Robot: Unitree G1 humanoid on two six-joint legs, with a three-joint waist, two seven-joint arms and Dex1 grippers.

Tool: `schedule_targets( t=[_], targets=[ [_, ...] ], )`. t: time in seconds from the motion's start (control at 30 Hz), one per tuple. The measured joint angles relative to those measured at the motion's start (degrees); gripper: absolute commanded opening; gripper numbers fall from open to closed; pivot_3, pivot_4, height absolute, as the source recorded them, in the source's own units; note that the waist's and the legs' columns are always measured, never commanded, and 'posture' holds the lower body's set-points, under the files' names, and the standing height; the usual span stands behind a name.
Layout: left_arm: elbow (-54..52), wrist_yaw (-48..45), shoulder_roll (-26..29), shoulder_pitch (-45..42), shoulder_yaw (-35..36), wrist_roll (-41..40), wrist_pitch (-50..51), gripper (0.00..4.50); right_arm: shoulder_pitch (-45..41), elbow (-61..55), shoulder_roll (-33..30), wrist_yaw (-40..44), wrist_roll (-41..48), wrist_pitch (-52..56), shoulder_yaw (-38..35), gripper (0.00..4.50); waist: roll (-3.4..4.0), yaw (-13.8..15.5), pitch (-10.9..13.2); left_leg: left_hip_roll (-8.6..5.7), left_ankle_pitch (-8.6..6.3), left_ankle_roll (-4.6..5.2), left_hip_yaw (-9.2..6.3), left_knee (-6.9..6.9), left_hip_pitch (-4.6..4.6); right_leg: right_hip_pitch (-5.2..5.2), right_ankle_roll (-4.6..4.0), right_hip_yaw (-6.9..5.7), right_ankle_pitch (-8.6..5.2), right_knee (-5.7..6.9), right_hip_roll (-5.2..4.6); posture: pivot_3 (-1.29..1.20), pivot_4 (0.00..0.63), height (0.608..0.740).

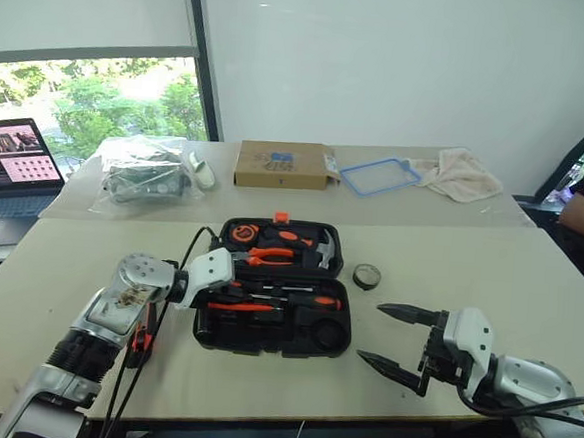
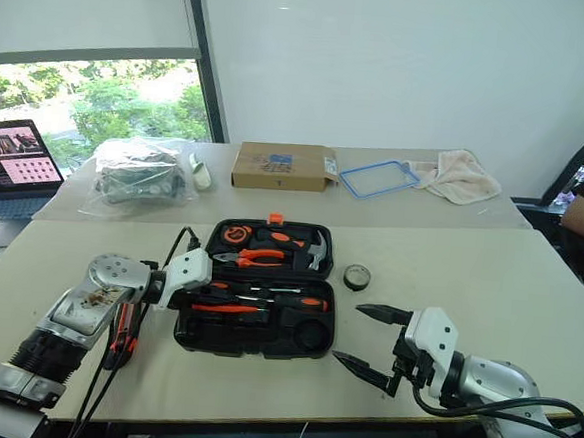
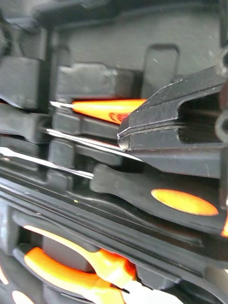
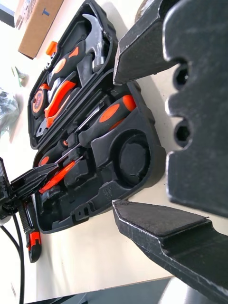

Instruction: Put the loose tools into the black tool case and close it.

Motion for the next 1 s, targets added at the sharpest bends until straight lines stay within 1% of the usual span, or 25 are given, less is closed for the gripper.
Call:
schedule_targets(
  t=[0.4, 0.63, 0.83, 0.93, 1.0],
  targets=[
    [-1.8, -0.8, 1.9, 1.6, 0.1, -0.3, 1.3, 0.05, 0.2, 0.0, 0.3, 0.0, -0.1, -0.4, 0.2, 4.5, 0.01, -0.2, 0.0, 0.06, 0.0, 0.0, 0.03, -0.15, 0.03, 0.0, 0.0, 0.02, 0.0, -0.14, 0.03, 0.0, 0.15, 0.74],
    [-5.4, -0.6, 1.9, 5.8, 0.1, -1.7, 1.9, 0.05, 0.8, 0.0, 0.6, -0.1, -0.4, -0.4, 0.2, 4.5, 0.01, -0.1, 0.0, 0.06, 0.0, 0.0, 0.05, -0.13, 0.04, 0.04, 0.0, 0.01, 0.01, -0.16, 0.04, 0.0, 0.15, 0.74],
    [-5.8, 0.1, 1.9, 5.8, 0.1, -1.7, 3.3, 0.05, 0.8, 0.0, 0.8, -0.2, -0.5, -0.4, 0.2, 4.5, 0.01, 0.0, 0.0, 0.07, 0.0, 0.0, 0.07, -0.13, 0.07, 0.06, 0.0, 0.02, 0.01, -0.15, 0.04, 0.0, 0.15, 0.74],
    [-6.0, 0.3, 1.4, 7.1, 2.1, -4.2, 3.6, 0.05, 0.5, 0.0, 0.8, -0.1, -0.5, -0.4, 0.3, 4.5, 0.0, -0.1, 0.0, 0.07, 0.0, 0.0, 0.07, -0.13, 0.05, 0.03, 0.0, 0.02, 0.01, -0.15, 0.05, 0.0, 0.15, 0.74],
    [-7.5, 0.1, 1.8, 10.2, 6.4, -7.7, 3.4, 0.05, 0.6, 0.0, 0.8, 0.0, -0.3, -0.4, 0.1, 4.5, -0.01, -0.4, 0.0, 0.2, 0.0, -0.01, 0.13, -0.17, 0.04, -0.03, -0.02, 0.05, 0.02, -0.17, 0.13, 0.0, 0.15, 0.74]
  ],
)
